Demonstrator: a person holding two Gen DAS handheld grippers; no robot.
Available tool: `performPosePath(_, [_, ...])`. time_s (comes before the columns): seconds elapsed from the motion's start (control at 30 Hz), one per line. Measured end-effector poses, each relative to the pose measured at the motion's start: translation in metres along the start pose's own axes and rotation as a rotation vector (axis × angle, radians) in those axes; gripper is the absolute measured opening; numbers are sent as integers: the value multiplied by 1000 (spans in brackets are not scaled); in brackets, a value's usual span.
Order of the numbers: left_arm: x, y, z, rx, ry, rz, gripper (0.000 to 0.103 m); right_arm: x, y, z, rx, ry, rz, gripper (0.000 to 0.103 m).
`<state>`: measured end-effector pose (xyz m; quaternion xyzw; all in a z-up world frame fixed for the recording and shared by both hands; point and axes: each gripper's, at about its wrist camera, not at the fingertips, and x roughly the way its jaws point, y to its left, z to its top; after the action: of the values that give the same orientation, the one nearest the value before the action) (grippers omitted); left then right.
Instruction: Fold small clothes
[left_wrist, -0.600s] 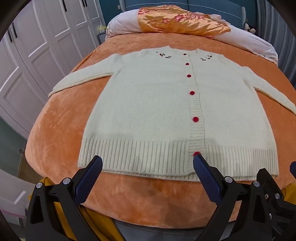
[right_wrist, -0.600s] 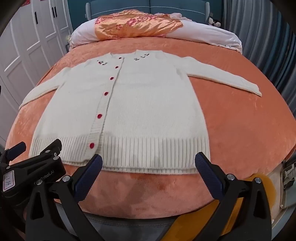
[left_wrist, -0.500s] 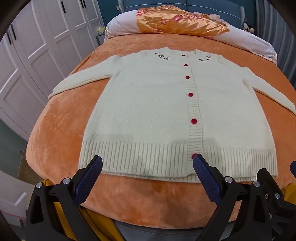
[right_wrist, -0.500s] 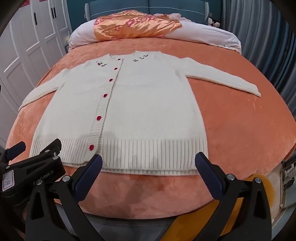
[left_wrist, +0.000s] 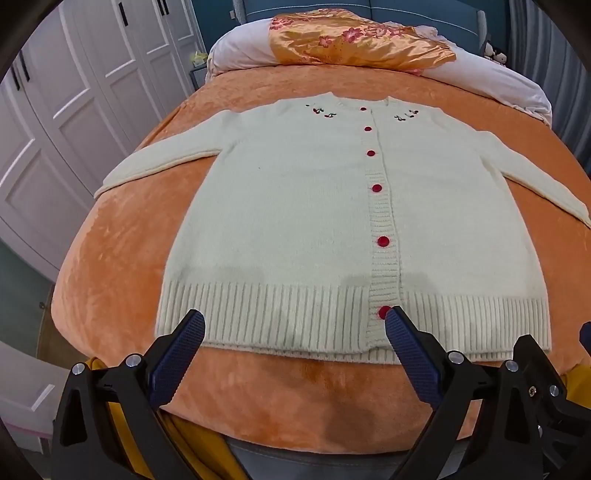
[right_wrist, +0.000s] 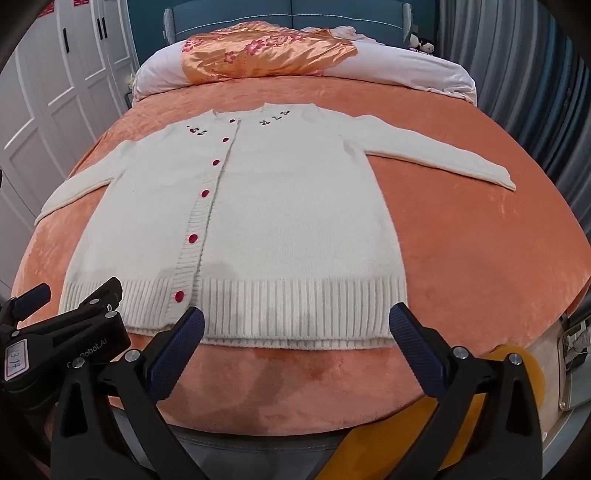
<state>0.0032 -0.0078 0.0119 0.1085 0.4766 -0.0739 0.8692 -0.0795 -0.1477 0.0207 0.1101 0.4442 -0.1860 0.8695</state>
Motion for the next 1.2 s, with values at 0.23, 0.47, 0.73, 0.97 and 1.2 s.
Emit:
performPosePath(0.23, [4,3,0,-5,15,1,95,2,1,-1,-5,4,-4,98])
performPosePath(0.47, [7,6,2,-10,20,0,95,4,6,1,-11,7,-9,98])
performPosePath(0.73, [8,7,2,-9,19,1,95,4,6,2,-13,5,-13,98])
performPosePath(0.97, [8,7,1,-8,19,1,95,5,7,3,-14,6,-14,98])
performPosePath(1.2, [9,7,1,-9,19,1,94,5,7,3,-12,5,-14,98])
